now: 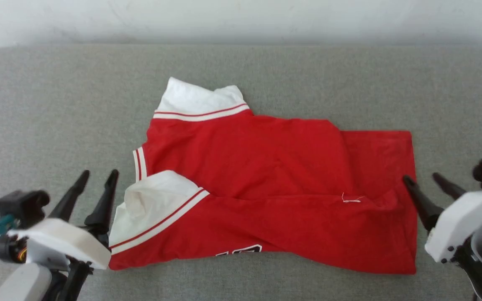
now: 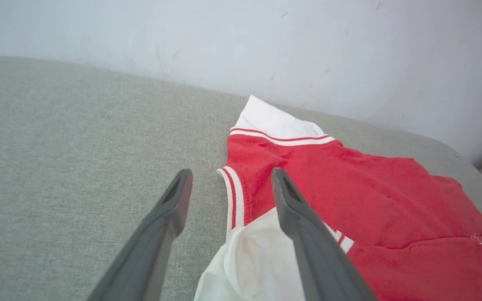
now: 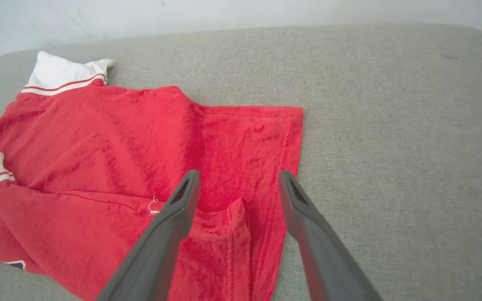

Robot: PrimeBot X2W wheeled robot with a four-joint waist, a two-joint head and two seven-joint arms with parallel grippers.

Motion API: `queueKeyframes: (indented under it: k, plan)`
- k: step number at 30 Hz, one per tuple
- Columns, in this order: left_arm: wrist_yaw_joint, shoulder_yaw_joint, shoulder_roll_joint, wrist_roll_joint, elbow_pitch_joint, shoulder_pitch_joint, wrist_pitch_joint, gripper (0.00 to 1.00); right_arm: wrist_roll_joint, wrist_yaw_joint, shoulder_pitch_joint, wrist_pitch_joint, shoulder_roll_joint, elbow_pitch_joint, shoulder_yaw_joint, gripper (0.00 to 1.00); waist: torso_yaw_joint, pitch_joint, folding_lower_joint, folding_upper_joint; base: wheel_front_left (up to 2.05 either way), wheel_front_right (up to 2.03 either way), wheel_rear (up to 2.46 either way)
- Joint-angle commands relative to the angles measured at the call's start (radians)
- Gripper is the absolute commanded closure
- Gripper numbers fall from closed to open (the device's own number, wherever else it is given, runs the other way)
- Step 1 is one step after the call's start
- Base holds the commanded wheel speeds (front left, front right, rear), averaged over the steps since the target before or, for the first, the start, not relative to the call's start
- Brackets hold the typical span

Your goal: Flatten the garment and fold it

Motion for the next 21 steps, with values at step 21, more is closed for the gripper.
queueKeyframes:
  k: [21]
  plan:
    - [0.03, 0.328, -0.388, 0.571, -0.264, 0.401, -0.111, 0.0, -0.301, -0.001, 0.279, -0.752, 0.101, 0.007, -0.088, 0.0, 0.021, -0.137, 0.0001, -0.0001, 0.0, 0.0, 0.0]
